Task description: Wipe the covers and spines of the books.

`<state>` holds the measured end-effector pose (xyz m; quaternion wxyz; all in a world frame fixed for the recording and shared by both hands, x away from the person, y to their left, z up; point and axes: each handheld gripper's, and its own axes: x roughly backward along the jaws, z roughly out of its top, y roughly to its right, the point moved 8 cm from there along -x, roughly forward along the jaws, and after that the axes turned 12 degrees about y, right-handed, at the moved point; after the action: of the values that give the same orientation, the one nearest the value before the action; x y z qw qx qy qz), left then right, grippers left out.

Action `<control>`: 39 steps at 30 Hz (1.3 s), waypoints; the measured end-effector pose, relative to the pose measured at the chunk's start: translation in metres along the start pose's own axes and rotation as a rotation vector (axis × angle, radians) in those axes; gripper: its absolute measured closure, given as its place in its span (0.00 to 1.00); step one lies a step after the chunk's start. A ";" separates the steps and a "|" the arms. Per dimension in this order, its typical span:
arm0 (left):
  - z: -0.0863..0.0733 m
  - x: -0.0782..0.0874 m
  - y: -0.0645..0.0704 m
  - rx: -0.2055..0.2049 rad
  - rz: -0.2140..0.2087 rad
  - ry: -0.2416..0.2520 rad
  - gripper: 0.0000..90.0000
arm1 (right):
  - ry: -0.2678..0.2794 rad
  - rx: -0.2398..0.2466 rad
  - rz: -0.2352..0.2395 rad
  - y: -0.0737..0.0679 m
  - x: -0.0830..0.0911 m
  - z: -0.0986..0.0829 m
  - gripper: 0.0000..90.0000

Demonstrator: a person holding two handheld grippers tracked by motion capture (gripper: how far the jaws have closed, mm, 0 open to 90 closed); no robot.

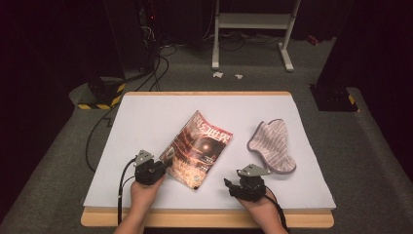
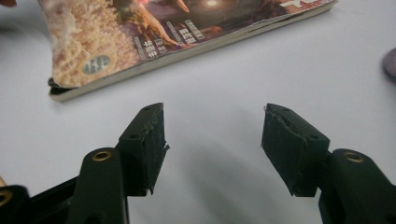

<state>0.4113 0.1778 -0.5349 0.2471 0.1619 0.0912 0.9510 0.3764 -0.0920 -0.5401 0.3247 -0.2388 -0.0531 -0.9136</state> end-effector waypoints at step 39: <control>0.087 0.020 0.043 -0.143 -0.014 0.231 0.94 | 0.066 -0.042 0.021 0.011 0.017 -0.006 0.44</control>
<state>0.4063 0.1592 -0.4373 0.2523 0.0325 0.0522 0.9657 0.3693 -0.1119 -0.5378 0.3305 -0.2161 -0.0207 -0.9185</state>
